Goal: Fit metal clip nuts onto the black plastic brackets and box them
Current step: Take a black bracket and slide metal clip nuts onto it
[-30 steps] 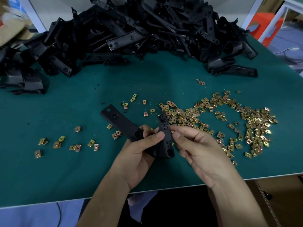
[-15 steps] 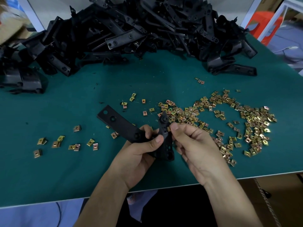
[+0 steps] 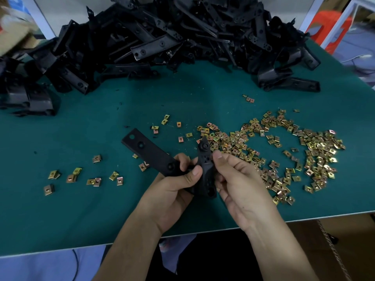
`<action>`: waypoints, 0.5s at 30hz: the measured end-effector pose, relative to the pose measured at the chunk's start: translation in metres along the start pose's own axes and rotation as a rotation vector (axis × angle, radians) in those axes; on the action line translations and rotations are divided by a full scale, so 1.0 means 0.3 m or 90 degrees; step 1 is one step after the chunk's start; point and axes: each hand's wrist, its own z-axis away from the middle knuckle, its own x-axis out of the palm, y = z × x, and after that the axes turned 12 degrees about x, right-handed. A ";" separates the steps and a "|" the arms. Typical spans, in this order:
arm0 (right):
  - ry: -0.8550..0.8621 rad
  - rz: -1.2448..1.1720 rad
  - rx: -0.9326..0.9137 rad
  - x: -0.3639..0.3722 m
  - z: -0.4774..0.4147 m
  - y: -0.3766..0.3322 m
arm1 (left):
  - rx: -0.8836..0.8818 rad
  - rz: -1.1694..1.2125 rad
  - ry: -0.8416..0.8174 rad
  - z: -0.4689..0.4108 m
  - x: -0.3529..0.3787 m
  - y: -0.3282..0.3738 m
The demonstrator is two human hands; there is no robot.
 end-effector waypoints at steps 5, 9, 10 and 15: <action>-0.004 0.025 0.012 0.007 0.009 -0.005 | -0.004 -0.002 -0.008 0.000 -0.006 -0.001; 0.003 -0.023 0.006 0.007 0.007 0.005 | -0.002 -0.009 -0.022 -0.003 -0.006 -0.004; -0.002 -0.035 0.011 0.010 0.007 0.010 | -0.002 -0.010 -0.023 -0.003 -0.006 -0.005; -0.033 -0.073 0.033 0.013 0.006 0.020 | -0.008 -0.010 -0.015 -0.004 -0.008 -0.006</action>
